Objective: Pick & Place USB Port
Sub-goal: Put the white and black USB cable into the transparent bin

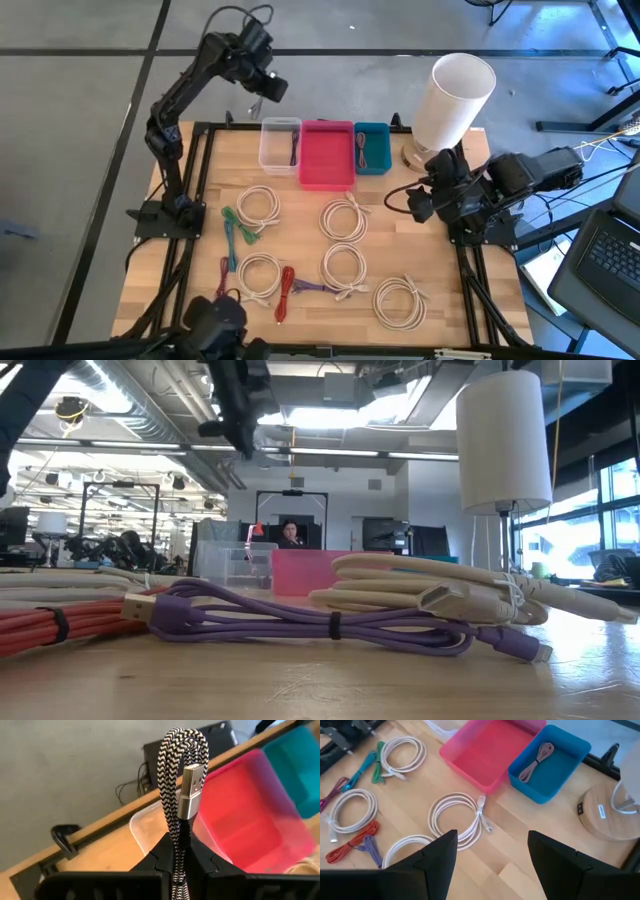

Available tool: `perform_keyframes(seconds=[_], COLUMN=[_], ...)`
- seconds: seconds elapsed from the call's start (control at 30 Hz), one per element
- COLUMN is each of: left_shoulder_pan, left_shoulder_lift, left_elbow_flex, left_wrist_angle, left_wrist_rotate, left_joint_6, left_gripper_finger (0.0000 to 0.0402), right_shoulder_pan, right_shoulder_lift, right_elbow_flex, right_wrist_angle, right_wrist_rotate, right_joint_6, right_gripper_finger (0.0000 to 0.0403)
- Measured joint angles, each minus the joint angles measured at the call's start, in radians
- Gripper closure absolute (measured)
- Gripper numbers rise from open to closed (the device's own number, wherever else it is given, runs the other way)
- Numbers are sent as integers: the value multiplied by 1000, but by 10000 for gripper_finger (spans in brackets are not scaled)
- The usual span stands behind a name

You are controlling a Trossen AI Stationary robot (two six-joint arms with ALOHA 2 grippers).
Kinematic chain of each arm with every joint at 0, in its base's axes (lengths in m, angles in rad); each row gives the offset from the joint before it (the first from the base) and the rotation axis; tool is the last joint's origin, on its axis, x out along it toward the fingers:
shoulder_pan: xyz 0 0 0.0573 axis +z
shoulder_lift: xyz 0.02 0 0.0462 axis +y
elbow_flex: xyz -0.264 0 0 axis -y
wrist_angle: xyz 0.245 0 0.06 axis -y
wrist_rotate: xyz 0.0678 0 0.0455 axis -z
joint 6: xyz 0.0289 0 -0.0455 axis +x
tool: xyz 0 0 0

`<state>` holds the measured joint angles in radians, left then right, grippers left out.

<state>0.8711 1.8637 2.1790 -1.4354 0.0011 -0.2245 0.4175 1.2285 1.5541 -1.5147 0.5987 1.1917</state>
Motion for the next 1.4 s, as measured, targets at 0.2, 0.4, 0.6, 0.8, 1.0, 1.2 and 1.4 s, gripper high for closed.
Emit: perform_keyframes(seconds=[0.2,0.4,0.6,0.8,1.0,1.2,1.4], left_shoulder_pan=[-5,-40,-99,-100,-77,-46,-37], left_shoulder_lift=[0,2,2,2,2,1,1], left_elbow_flex=[-139,-350,-519,-632,-701,-739,-794], left_wrist_angle=[34,168,370,444,532,663,730], left_wrist_rotate=[26,130,176,140,139,143,132], left_joint_6=[-144,-307,-428,-490,-532,-578,-585], left_gripper_finger=[387,387,387,387,387,387,387], right_shoulder_pan=[1,21,46,76,102,119,125], right_shoulder_lift=[0,0,0,0,0,0,0], right_elbow_flex=[-48,-118,-176,-203,-203,-203,-203], right_wrist_angle=[-5,-3,-1,2,3,3,3], right_wrist_rotate=[-43,-62,-82,-114,-114,-114,-114], right_joint_6=[39,54,59,65,65,65,65], right_gripper_finger=[158,158,158,158,158,158,158])
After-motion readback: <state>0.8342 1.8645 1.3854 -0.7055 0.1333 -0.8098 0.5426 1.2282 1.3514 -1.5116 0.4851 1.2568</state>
